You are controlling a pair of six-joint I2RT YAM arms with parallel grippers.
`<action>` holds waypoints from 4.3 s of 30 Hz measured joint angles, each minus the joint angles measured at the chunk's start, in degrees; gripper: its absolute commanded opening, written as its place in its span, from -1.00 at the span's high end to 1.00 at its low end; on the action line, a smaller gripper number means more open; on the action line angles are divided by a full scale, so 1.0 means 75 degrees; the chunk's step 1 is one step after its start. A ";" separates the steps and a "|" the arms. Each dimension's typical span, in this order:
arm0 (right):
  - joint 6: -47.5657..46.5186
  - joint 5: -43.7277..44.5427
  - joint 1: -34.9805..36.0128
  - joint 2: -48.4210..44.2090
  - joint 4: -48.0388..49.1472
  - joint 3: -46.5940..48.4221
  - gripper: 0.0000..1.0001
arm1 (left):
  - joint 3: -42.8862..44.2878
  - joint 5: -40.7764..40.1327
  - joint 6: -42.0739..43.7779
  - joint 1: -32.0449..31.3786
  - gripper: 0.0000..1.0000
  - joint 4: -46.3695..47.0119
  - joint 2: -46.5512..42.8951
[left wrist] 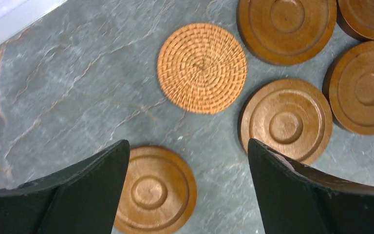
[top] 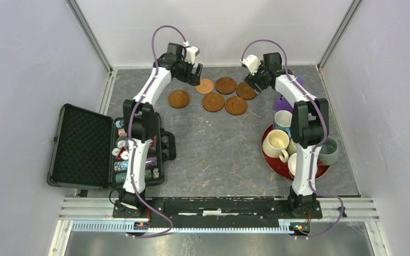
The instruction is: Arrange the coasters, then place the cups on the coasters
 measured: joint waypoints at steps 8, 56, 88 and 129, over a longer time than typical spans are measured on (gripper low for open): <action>0.1821 -0.0650 0.0102 0.0032 0.0035 0.0026 -0.47 | 0.0504 -0.0449 0.0032 -0.0720 -0.62 0.0522 0.0831; 0.2078 -0.2157 0.0350 -0.0641 0.0530 -0.2509 -0.22 | -0.5619 0.1003 0.1515 -0.2189 -0.20 0.0157 -0.2328; 0.2929 -0.1851 0.0694 0.0621 0.1912 0.0017 -0.45 | -0.4759 -0.0848 -0.0525 0.0446 -0.64 0.1224 -0.2865; 0.4342 0.0254 0.1090 0.1845 0.3072 0.0221 -0.18 | -0.2229 -0.1935 -0.0312 0.0192 -0.06 0.0790 -0.0140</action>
